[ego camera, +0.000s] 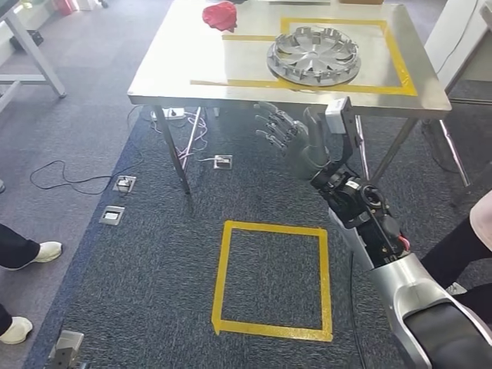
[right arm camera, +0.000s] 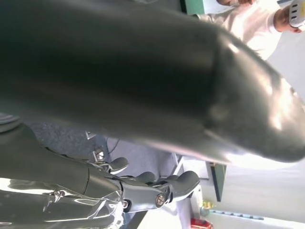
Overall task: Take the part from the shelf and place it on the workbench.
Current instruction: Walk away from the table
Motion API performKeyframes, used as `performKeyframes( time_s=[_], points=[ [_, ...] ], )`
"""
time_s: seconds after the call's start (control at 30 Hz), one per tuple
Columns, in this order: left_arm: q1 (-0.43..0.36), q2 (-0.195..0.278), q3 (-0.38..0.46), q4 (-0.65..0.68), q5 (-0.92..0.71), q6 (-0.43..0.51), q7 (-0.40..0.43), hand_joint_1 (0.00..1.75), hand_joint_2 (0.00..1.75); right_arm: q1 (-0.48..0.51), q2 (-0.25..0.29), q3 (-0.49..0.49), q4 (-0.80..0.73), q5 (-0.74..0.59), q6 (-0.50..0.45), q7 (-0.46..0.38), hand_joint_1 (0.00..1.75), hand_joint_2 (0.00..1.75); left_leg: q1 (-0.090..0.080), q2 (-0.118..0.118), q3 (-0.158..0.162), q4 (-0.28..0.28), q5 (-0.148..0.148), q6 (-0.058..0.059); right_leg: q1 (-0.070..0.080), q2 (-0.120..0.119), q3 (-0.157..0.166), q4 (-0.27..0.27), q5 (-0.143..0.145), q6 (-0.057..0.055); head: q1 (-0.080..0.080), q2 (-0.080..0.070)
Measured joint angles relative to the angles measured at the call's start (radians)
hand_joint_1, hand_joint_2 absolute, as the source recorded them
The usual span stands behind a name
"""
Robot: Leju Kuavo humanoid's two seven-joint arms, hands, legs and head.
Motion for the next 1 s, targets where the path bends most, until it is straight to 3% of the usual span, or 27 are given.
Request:
performKeyframes(
  time_s=[0.07,0.1,0.13,0.2,0.23,0.27,0.37,0.4,0.47,0.53,0.57,0.6,0.63,0.7,0.77,0.83,0.9,0.93,1.0],
  points=[
    [0.001,-0.002,0.000,0.000,-0.001,0.001,0.000,0.00,0.00,0.003,0.000,-0.001,0.000,0.003,-0.005,0.001,0.00,0.00,0.001,0.000,-0.033,0.111,-0.052,-0.006,0.001,0.000,-0.020,0.001,0.014,-0.001,-0.010,0.000],
    [0.001,-0.002,0.000,0.000,-0.001,0.001,0.000,0.00,0.00,0.005,0.000,-0.001,-0.002,0.005,-0.008,0.002,0.00,0.00,0.002,0.000,-0.022,0.113,-0.050,-0.007,0.001,0.000,-0.029,0.002,0.021,0.000,-0.013,0.000],
    [0.001,-0.003,0.000,0.000,-0.002,0.001,0.000,0.00,0.00,0.007,0.000,-0.001,-0.004,0.006,-0.011,0.003,0.00,0.00,0.002,0.000,0.012,0.069,-0.030,-0.006,0.001,0.000,-0.036,0.003,0.026,0.003,-0.015,0.000],
    [-0.002,-0.003,0.000,0.000,-0.002,0.001,0.000,0.00,0.00,0.009,0.000,-0.002,-0.013,0.009,-0.015,0.005,0.00,0.00,0.004,0.000,0.113,-0.088,0.020,-0.002,0.002,0.000,-0.047,0.007,0.035,0.009,-0.017,0.000],
    [-0.004,-0.002,0.000,0.000,-0.002,0.001,0.000,0.00,0.00,0.009,0.000,-0.004,-0.018,0.010,-0.017,0.005,0.00,0.00,0.003,-0.001,0.149,-0.151,0.036,0.004,0.004,0.000,-0.051,0.009,0.039,0.014,-0.016,0.000],
    [-0.005,-0.002,0.000,0.000,-0.002,0.002,0.000,0.00,0.00,0.009,0.000,-0.005,-0.021,0.011,-0.018,0.005,0.00,0.00,0.001,-0.002,0.168,-0.187,0.044,0.010,0.006,0.000,-0.055,0.011,0.043,0.019,-0.014,0.000],
    [-0.005,-0.003,0.000,0.000,-0.003,0.002,0.000,0.00,0.00,0.013,0.000,-0.010,-0.025,0.013,-0.022,0.005,0.00,0.00,-0.003,-0.003,0.161,-0.197,0.057,0.032,0.004,0.001,-0.064,0.012,0.054,0.037,-0.009,0.000],
    [-0.006,-0.003,0.000,0.000,-0.004,0.002,0.000,0.00,0.00,0.015,-0.001,-0.012,-0.027,0.014,-0.025,0.006,0.00,0.00,-0.002,-0.002,0.156,-0.199,0.064,0.041,0.003,0.001,-0.070,0.023,0.042,0.042,-0.009,0.000],
    [-0.008,-0.004,0.000,0.000,-0.004,0.001,0.000,0.00,0.00,0.017,-0.003,-0.016,-0.029,0.014,-0.029,0.007,0.00,0.00,0.000,0.000,0.143,-0.202,0.079,0.056,0.000,0.002,-0.103,0.109,-0.028,0.050,-0.001,0.000],
    [-0.007,-0.004,0.000,0.000,-0.006,0.001,0.000,0.00,0.00,0.021,-0.004,-0.018,-0.031,0.014,-0.031,0.007,0.00,0.00,-0.003,0.000,0.128,-0.201,0.090,0.060,0.000,0.002,-0.150,0.260,-0.118,0.056,0.011,0.000],
    [-0.006,-0.004,0.000,0.000,-0.006,0.001,0.000,0.00,0.00,0.024,-0.004,-0.018,-0.031,0.014,-0.031,0.007,0.00,0.00,-0.004,0.000,0.121,-0.201,0.096,0.060,0.000,0.002,-0.160,0.312,-0.142,0.057,0.014,0.000],
    [-0.006,-0.004,0.000,0.000,-0.007,0.001,0.000,0.00,0.00,0.027,-0.005,-0.018,-0.031,0.014,-0.032,0.007,0.00,0.00,-0.004,0.000,0.115,-0.200,0.100,0.059,0.000,0.002,-0.152,0.326,-0.146,0.057,0.017,0.000],
    [-0.006,-0.004,0.000,0.000,-0.007,0.001,0.000,0.00,0.00,0.029,-0.005,-0.018,-0.031,0.014,-0.032,0.008,0.00,0.00,-0.005,0.000,0.110,-0.199,0.105,0.058,0.000,0.002,-0.121,0.294,-0.131,0.054,0.021,0.000],
    [-0.006,-0.004,0.000,0.000,-0.007,0.001,0.000,0.00,0.00,0.029,-0.005,-0.019,-0.034,0.014,-0.032,0.007,0.00,0.00,-0.006,-0.001,0.105,-0.198,0.111,0.054,0.003,0.002,-0.020,0.138,-0.078,0.043,0.029,0.000],
    [-0.007,-0.005,0.000,0.000,-0.007,0.001,0.000,0.00,0.00,0.026,-0.005,-0.020,-0.039,0.014,-0.031,0.007,0.00,0.00,-0.008,0.000,0.100,-0.196,0.119,0.045,0.008,0.003,0.045,0.020,-0.050,0.032,0.032,0.000],
    [-0.007,-0.006,0.000,0.000,-0.008,0.001,0.000,0.00,0.00,0.026,-0.005,-0.022,-0.041,0.014,-0.031,0.007,0.00,0.00,-0.008,0.000,0.094,-0.197,0.129,0.034,0.012,0.003,0.051,-0.002,-0.043,0.023,0.031,0.000],
    [-0.007,-0.006,0.000,0.000,-0.008,0.001,0.000,0.00,0.00,0.026,-0.005,-0.024,-0.042,0.015,-0.032,0.007,0.00,0.00,-0.009,0.000,0.086,-0.193,0.127,0.022,0.007,0.001,0.045,-0.011,-0.028,0.012,0.030,0.000],
    [-0.007,-0.005,0.000,0.000,-0.009,0.001,0.000,0.00,0.00,0.025,-0.005,-0.025,-0.044,0.016,-0.032,0.007,0.00,0.00,-0.009,0.000,0.074,-0.171,0.107,0.017,0.003,-0.001,0.040,-0.017,-0.018,0.006,0.026,0.000],
    [-0.008,-0.004,0.000,0.000,-0.010,0.001,0.000,0.00,0.00,0.026,-0.005,-0.025,-0.048,0.018,-0.033,0.007,0.00,0.00,-0.005,-0.002,0.025,-0.059,0.027,0.007,0.000,-0.004,0.024,-0.022,0.000,-0.001,0.012,0.000]
  ],
)
